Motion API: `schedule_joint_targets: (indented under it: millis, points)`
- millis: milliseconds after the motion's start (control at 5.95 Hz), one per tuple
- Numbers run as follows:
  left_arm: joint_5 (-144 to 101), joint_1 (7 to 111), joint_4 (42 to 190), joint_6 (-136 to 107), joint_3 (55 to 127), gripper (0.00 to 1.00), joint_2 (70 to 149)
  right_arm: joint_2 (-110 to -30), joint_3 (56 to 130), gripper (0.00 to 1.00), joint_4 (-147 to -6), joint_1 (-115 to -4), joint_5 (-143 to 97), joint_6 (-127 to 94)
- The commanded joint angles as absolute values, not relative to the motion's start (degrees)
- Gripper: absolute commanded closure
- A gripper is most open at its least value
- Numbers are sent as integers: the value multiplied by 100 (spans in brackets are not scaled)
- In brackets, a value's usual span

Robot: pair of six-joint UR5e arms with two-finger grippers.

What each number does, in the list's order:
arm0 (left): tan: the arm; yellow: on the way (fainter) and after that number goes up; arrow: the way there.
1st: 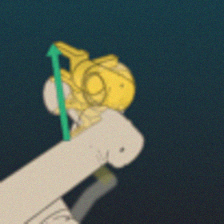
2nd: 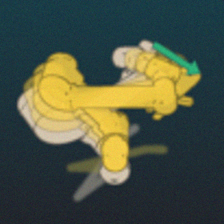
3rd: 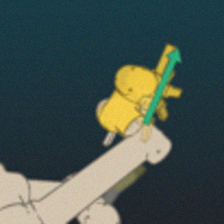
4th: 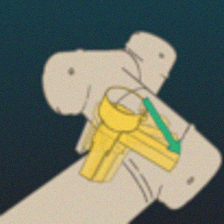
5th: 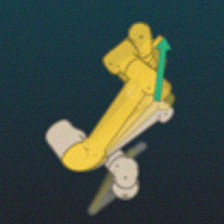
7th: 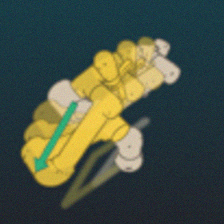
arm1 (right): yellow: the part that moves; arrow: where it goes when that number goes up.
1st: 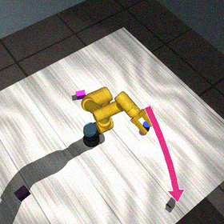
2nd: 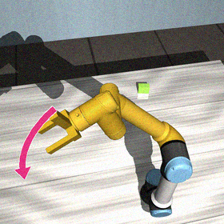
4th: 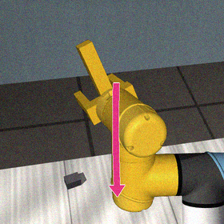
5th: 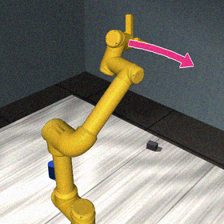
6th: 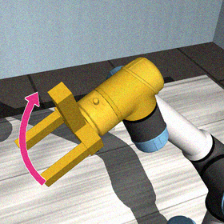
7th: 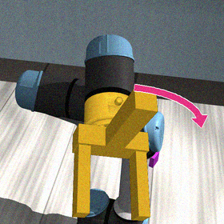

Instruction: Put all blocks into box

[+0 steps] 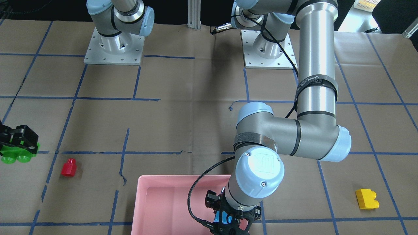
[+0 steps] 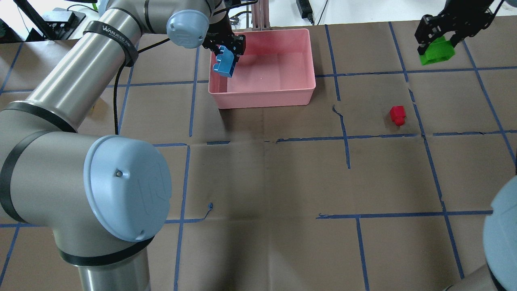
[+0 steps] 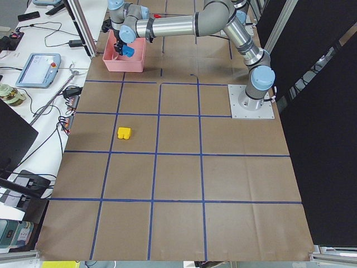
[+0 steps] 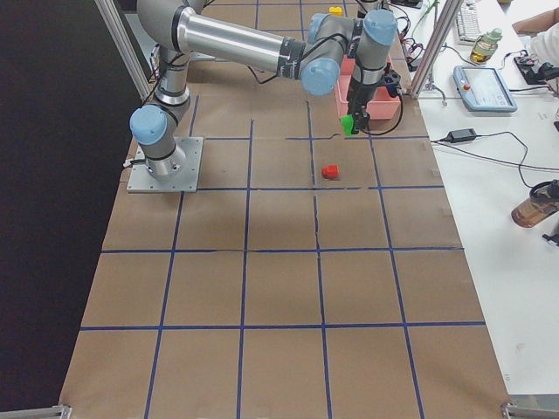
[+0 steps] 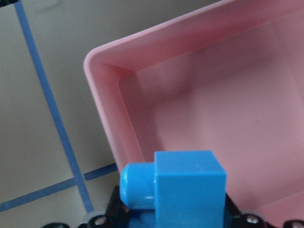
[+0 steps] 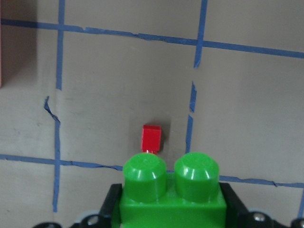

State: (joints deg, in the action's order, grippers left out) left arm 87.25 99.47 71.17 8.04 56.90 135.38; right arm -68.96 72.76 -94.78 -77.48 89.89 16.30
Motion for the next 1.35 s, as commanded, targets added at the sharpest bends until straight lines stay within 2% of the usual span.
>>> schedule_joint_targets:
  millis: [0,168,336,504,673,841,1177]
  points:
    - [8762,9967,7101,703,5721,7,13518,-6715,6962,74,-9440,-8356,8974,724]
    - [8806,9767,7197,738,5800,1,13378,-6697,6926,74,-9448,-8437,8930,512]
    - [8781,9269,7581,938,5818,1,13090,-6532,6760,74,-9544,-8707,8634,57]
    - [8798,8785,7820,1219,6010,1,12852,-6156,6298,74,-9562,-9162,8631,-548]
    - [9128,8206,7918,1300,6551,1,12528,-5604,5693,74,-9562,-9524,8631,-1058]
    - [9141,7530,7867,2258,7113,1,12324,-5051,5260,74,-9615,-9780,8622,-1316]
    - [9184,6902,6782,2795,7304,1,12566,-4292,5177,73,-10482,-10045,8570,-1362]
